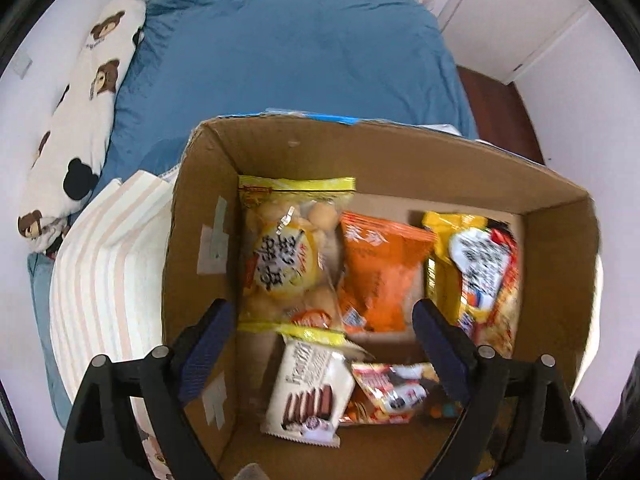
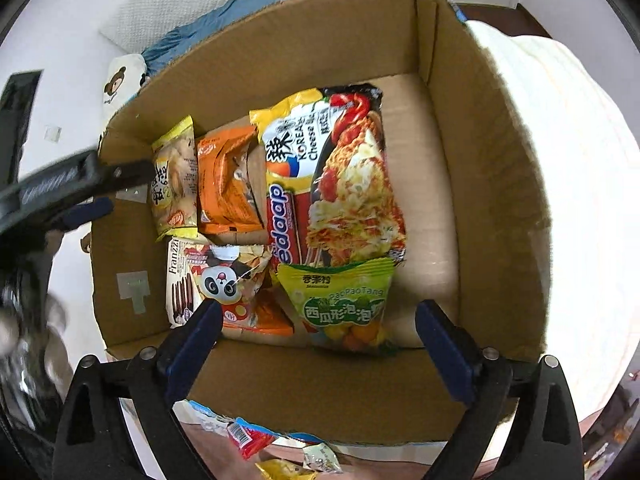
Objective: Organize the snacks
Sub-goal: 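Open both tools and move them back toward the loose snacks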
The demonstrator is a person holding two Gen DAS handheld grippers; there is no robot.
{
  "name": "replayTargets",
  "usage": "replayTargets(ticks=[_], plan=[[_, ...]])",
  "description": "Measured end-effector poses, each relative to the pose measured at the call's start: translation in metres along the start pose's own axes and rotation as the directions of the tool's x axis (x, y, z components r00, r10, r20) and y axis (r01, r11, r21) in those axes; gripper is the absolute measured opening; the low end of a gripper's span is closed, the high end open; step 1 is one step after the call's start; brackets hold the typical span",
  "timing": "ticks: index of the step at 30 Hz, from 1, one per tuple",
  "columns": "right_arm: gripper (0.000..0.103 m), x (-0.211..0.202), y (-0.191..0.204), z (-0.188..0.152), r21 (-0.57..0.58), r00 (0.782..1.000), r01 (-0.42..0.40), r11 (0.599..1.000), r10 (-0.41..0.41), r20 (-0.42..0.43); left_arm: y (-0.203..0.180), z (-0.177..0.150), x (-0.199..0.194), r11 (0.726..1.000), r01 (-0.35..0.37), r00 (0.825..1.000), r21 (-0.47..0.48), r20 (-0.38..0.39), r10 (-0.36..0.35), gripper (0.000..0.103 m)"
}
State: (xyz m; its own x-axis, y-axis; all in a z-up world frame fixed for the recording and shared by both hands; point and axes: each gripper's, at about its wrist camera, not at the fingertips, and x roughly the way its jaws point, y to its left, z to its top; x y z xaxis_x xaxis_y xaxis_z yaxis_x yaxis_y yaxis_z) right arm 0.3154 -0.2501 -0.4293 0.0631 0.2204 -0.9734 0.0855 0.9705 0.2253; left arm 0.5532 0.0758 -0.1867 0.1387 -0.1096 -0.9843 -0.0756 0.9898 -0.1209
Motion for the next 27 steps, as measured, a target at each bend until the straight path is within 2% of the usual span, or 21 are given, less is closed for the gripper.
replayTargets(ticks=[7, 12, 27], plan=[[0.099, -0.026, -0.006, -0.016, -0.034, 0.997, 0.038, 0.999, -0.035, 0.071, -0.009, -0.049, -0.046, 0.999, 0.024, 0.991, 0.023, 0.132, -0.027, 0.092], [0.099, -0.048, -0.004, -0.034, -0.070, 0.989, 0.066, 0.995, -0.056, 0.140, -0.017, -0.084, -0.082, 0.998, -0.024, 0.971, 0.059, 0.237, 0.010, 0.092], [0.099, -0.130, 0.008, -0.106, -0.144, 0.942, 0.098, 0.985, -0.045, 0.333, -0.031, -0.183, -0.150, 0.997, -0.040, 0.920, 0.063, 0.391, 0.012, 0.092]])
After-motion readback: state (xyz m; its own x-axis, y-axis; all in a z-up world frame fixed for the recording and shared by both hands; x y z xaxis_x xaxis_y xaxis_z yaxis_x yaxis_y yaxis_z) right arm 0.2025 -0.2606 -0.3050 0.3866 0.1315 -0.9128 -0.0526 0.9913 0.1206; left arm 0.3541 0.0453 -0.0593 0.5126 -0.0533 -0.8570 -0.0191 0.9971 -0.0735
